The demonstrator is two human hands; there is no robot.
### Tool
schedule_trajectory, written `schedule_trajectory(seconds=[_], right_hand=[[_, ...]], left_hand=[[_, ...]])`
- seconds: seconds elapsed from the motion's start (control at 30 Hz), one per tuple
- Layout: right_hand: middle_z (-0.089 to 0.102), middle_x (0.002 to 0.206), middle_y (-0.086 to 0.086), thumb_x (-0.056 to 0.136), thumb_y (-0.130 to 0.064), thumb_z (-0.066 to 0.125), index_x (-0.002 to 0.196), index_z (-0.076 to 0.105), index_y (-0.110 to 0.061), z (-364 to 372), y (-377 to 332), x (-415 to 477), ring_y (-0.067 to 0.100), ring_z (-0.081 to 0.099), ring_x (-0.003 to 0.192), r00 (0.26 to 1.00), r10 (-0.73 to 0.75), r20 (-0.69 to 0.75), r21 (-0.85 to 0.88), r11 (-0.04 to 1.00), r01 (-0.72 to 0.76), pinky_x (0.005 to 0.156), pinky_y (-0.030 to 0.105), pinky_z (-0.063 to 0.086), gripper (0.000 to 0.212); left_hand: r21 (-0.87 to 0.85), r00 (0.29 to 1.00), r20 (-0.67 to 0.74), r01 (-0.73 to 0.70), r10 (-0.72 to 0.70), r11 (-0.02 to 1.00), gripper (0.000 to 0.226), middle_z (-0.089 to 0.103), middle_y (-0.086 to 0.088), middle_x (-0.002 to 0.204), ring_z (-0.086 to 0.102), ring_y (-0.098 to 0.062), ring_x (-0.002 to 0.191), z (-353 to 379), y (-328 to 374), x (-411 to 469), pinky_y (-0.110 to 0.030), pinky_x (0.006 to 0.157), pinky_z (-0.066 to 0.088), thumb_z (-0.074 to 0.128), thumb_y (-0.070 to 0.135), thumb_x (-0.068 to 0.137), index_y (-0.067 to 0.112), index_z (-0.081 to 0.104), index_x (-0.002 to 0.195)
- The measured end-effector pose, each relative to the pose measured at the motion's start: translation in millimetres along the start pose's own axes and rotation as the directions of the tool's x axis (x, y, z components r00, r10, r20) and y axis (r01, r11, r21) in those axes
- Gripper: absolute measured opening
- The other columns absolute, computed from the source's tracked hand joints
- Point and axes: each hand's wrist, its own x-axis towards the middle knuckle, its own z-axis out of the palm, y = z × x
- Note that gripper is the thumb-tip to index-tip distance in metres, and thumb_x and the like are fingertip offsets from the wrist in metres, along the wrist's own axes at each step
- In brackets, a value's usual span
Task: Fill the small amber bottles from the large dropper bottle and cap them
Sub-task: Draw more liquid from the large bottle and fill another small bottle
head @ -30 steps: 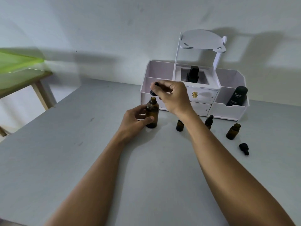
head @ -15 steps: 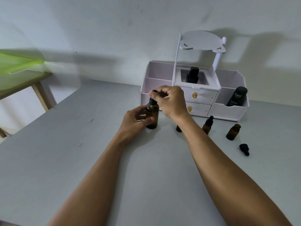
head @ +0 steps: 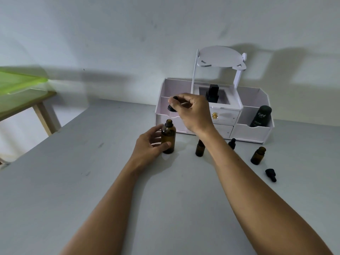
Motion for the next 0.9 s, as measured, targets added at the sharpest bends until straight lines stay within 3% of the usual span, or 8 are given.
schedule_trajectory(seconds=[0.1,0.17,0.33,0.47,0.57,0.7,0.9], right_hand=[[0.074,0.08,-0.005,0.09,-0.022,0.072,0.095,0.077,-0.011,-10.5,-17.4,9.9,0.006,0.072,0.075,0.998,-0.046,-0.045,0.079,0.996,0.05,0.071,0.013,0.054,0.013],[0.075,0.08,-0.003,0.089,-0.019,0.072,0.096,0.076,-0.008,-20.4,-29.6,16.6,0.01,0.074,0.076,0.992,-0.081,-0.095,0.14,0.986,0.094,0.072,0.02,0.057,0.013],[0.074,0.082,0.002,0.09,-0.017,0.072,0.104,0.074,-0.005,-49.7,-53.2,27.3,0.012,0.075,0.076,0.983,-0.079,-0.166,0.253,0.96,0.12,0.069,0.027,0.058,0.018],[0.074,0.071,-0.007,0.091,-0.015,0.07,0.093,0.076,-0.011,-87.9,-53.6,18.7,0.008,0.073,0.074,0.982,-0.074,-0.173,0.23,0.967,0.114,0.073,0.034,0.061,0.007],[0.076,0.075,-0.007,0.09,-0.018,0.072,0.096,0.077,-0.012,-122.5,-43.9,8.3,0.012,0.074,0.077,0.98,-0.076,-0.185,0.178,0.978,0.11,0.072,0.031,0.062,0.009],[0.076,0.078,-0.004,0.089,-0.021,0.074,0.097,0.077,-0.011,-170.6,-23.5,-5.4,0.014,0.073,0.078,0.977,-0.015,-0.212,0.107,0.994,0.039,0.074,0.032,0.061,0.013],[0.077,0.075,-0.004,0.085,-0.019,0.077,0.094,0.078,-0.012,-228.8,7.9,-24.3,0.018,0.073,0.076,0.969,0.103,-0.223,0.084,0.993,-0.086,0.082,0.041,0.061,0.011]], left_hand=[[-0.007,0.996,-0.076,-0.043,0.042,0.999,0.081,0.065,0.003,0.129,0.062,-0.011,0.118,0.3,2.6,-3.4,-0.027,0.091,0.052,0.08,0.033,0.071,0.035,0.045,0.145],[0.013,0.979,-0.172,-0.107,0.108,0.994,0.08,0.064,0.005,0.13,0.06,-0.008,0.121,3.9,7.8,-7.9,-0.03,0.094,0.051,0.076,0.038,0.07,0.037,0.045,0.144],[0.199,0.82,-0.438,-0.313,0.37,0.929,0.059,0.067,0.006,0.116,0.062,-0.007,0.114,15.6,29.8,-22.3,-0.031,0.087,0.053,0.075,0.023,0.078,0.024,0.054,0.133],[0.251,0.726,-0.488,-0.414,0.483,0.875,0.036,0.07,0.001,0.098,0.067,-0.012,0.096,37.7,48.3,-34.0,-0.031,0.079,0.054,0.071,0.007,0.081,0.014,0.063,0.116],[0.196,0.755,-0.416,-0.47,0.507,0.861,0.025,0.07,0.001,0.088,0.068,-0.013,0.083,61.2,58.0,-44.1,-0.026,0.074,0.055,0.07,0.005,0.083,0.012,0.067,0.107],[0.084,0.871,-0.195,-0.444,0.452,0.892,0.021,0.072,0.007,0.087,0.069,-0.01,0.083,100.2,68.0,-55.7,-0.019,0.073,0.054,0.072,0.007,0.083,0.016,0.071,0.103],[-0.007,0.973,0.12,-0.196,0.195,0.981,0.032,0.073,0.011,0.106,0.068,-0.001,0.097,162.6,79.8,-66.3,-0.023,0.09,0.057,0.073,0.018,0.086,0.02,0.071,0.117]])
